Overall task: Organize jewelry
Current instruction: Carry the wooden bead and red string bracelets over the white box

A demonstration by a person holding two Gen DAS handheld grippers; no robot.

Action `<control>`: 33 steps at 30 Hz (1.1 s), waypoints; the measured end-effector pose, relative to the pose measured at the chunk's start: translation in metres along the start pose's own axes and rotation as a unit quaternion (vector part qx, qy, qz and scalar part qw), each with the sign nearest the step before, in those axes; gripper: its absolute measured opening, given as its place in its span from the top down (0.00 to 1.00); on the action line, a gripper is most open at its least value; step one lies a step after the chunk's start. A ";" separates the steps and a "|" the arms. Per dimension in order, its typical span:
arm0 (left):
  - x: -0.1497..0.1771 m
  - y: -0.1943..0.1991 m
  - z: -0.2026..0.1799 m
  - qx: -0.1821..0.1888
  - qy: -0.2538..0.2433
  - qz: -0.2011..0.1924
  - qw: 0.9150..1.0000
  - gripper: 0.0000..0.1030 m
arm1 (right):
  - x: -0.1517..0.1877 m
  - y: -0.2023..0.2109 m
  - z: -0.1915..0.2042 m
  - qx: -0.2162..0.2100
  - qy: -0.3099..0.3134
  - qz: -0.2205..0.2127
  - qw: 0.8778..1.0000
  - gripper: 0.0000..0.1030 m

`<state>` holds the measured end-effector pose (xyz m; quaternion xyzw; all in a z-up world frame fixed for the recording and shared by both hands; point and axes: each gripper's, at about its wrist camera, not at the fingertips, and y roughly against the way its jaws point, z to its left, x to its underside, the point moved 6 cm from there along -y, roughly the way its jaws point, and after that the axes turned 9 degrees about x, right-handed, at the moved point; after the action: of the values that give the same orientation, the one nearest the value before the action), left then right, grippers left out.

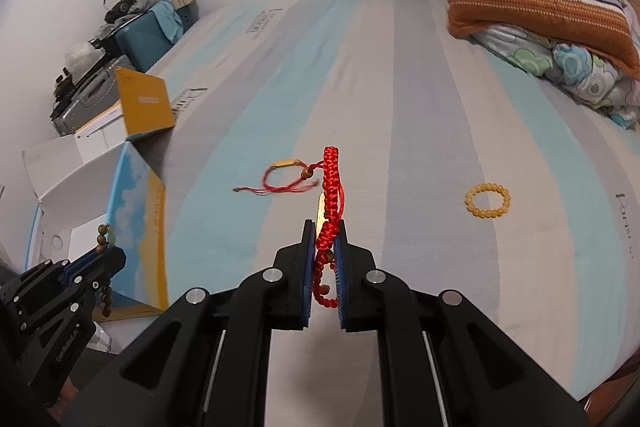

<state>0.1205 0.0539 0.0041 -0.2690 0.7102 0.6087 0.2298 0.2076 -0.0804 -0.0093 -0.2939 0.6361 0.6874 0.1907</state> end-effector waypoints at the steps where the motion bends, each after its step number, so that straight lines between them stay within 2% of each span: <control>1: -0.001 0.004 0.002 0.000 0.001 -0.003 1.000 0.90 | 0.000 0.003 0.003 -0.001 0.002 -0.002 1.000 0.92; 13: -0.001 0.053 0.054 -0.024 0.028 -0.029 0.999 0.90 | -0.008 0.034 0.065 -0.015 0.039 -0.023 0.999 0.92; 20: 0.003 0.079 0.102 -0.051 0.051 -0.037 0.997 0.90 | -0.009 0.045 0.122 -0.034 0.068 -0.031 0.997 0.92; 33: 0.025 0.117 0.204 -0.110 0.111 -0.038 0.987 0.90 | -0.002 0.047 0.226 -0.076 0.134 -0.030 0.987 0.92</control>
<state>0.0236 0.2665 0.0433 -0.3855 0.6492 0.6402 0.1417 0.1430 0.1371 0.0322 -0.4166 0.5923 0.6821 0.1013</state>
